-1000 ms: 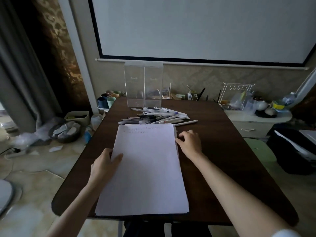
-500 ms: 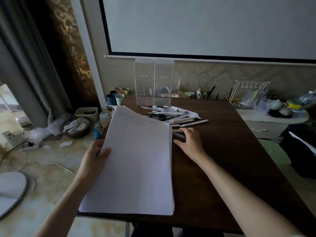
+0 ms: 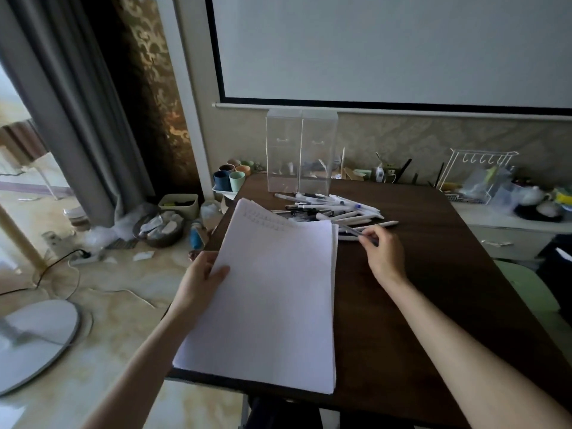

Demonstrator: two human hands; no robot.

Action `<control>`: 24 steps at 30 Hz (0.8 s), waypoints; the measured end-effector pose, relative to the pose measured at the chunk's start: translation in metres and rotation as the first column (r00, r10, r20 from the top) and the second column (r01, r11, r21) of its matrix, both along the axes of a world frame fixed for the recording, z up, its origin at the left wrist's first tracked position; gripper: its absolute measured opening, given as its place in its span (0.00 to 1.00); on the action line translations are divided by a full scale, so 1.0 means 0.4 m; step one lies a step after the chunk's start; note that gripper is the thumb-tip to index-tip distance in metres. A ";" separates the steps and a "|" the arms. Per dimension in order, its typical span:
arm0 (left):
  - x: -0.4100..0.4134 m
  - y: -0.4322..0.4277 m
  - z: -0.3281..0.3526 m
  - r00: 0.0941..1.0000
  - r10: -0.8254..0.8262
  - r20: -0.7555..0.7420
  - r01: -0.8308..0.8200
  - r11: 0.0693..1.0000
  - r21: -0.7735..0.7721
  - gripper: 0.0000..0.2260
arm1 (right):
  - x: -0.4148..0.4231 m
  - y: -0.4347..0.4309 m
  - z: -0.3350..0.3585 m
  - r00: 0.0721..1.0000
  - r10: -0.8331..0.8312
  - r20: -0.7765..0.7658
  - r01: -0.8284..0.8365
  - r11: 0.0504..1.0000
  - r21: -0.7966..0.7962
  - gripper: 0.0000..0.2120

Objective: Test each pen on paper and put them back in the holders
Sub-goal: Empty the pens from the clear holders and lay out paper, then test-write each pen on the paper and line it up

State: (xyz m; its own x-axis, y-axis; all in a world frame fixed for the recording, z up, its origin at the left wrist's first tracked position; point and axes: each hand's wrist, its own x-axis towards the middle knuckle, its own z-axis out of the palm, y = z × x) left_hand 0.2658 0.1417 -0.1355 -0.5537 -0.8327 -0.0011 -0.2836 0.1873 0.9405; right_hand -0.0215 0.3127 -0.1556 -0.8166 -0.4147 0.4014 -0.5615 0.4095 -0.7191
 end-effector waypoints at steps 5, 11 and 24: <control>-0.095 0.085 -0.003 0.992 -0.093 0.086 0.093 0.996 -0.002 0.08 | -0.016 0.112 0.048 0.995 -0.103 0.015 0.104 0.987 -0.119 0.04; -0.221 0.260 -0.016 0.988 -0.113 0.104 0.111 0.993 0.024 0.09 | -0.021 0.215 0.058 1.000 -0.018 -0.007 0.018 0.998 -0.055 0.03; -0.280 0.303 -0.007 0.727 -0.068 0.683 0.406 0.845 -0.348 0.18 | -0.029 0.269 -0.020 0.980 0.122 0.158 -0.137 0.987 0.089 0.03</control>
